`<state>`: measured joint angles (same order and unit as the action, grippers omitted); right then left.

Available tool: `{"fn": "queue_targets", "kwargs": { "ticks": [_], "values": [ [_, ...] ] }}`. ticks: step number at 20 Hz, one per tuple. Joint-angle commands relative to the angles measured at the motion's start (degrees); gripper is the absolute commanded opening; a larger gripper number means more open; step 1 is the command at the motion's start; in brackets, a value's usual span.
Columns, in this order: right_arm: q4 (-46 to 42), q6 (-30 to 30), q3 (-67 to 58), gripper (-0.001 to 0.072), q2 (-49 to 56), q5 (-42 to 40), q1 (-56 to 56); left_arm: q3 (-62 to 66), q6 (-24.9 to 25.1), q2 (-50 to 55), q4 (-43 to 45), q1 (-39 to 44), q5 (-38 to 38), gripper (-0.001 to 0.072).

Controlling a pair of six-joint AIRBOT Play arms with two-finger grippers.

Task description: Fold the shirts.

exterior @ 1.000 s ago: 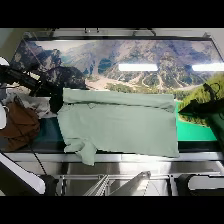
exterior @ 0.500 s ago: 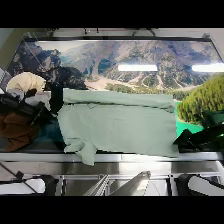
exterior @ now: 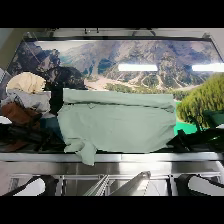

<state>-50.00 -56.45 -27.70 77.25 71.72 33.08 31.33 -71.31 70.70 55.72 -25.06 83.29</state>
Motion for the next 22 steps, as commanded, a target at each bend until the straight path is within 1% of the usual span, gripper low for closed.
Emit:
{"fn": "queue_targets", "kwargs": {
  "ticks": [1, 4, 7, 8, 9, 11, 12, 13, 15, 16, 18, 19, 20, 22],
  "values": [
    [3.3, 1.9, -0.1, 0.0016, 0.1, -3.8, 0.0, -5.4, -0.6, -1.4, 0.2, 2.5, -2.5, 0.0256],
    [3.8, 1.9, -0.1, 0.0016, 0.1, -3.7, 0.0, -6.4, -1.2, -1.4, 0.1, 3.0, -3.5, 0.0256],
    [4.5, 1.9, -0.1, 0.0016, 0.1, -3.3, 0.0, -8.4, -1.1, -1.4, -2.2, 3.0, -9.1, 0.0256],
    [4.7, 1.9, -0.1, 0.0016, 0.1, -3.3, 0.0, -9.2, 0.4, -1.4, -4.8, 3.0, -11.7, 0.0256],
    [4.7, 1.9, -0.1, 0.0016, 0.1, -3.1, 0.0, -9.8, 3.0, -1.4, -8.2, 3.0, -13.6, 0.0255],
    [4.7, 1.9, -0.1, 0.0016, 0.1, -1.9, 0.0, -10.3, 9.1, -1.4, -16.6, 3.0, -14.0, 0.0244],
    [4.7, 1.8, -0.2, 0.0016, 0.1, -0.9, 0.0, -9.9, 11.2, -1.4, -19.7, 3.0, -12.1, 0.0091],
    [4.9, 1.8, -0.5, 0.0016, 0.1, 0.7, 0.0, -8.7, 11.8, -1.5, -20.9, 3.0, -9.7, 0.0020],
    [4.4, -0.9, -1.7, 0.0015, -0.2, 4.3, 0.0, -5.2, 11.1, -1.5, -21.2, 2.6, -2.3, 0.0020],
    [2.9, -3.3, -2.8, 0.0015, -0.2, 6.7, 0.1, -3.1, 9.3, -1.5, -20.9, 1.8, 2.2, 0.0020],
    [-2.5, -8.8, -6.5, 0.0016, -0.2, 11.4, 0.1, 0.5, 7.1, -2.5, -20.7, 0.2, 9.3, 0.0020],
    [-4.6, -10.7, -8.4, 0.0015, -0.3, 13.4, 0.1, 1.9, 6.1, -4.1, -20.7, -0.9, 11.0, 0.0020],
    [-6.0, -12.3, -9.9, 0.0016, -0.5, 15.1, 0.1, 3.3, 4.1, -6.2, -20.7, -1.9, 12.2, 0.0020],
    [-6.3, -15.1, -12.5, 0.0015, -1.2, 17.3, 0.1, 5.5, 0.2, -10.5, -20.7, -4.0, 15.2, 0.0020]
  ]
}}
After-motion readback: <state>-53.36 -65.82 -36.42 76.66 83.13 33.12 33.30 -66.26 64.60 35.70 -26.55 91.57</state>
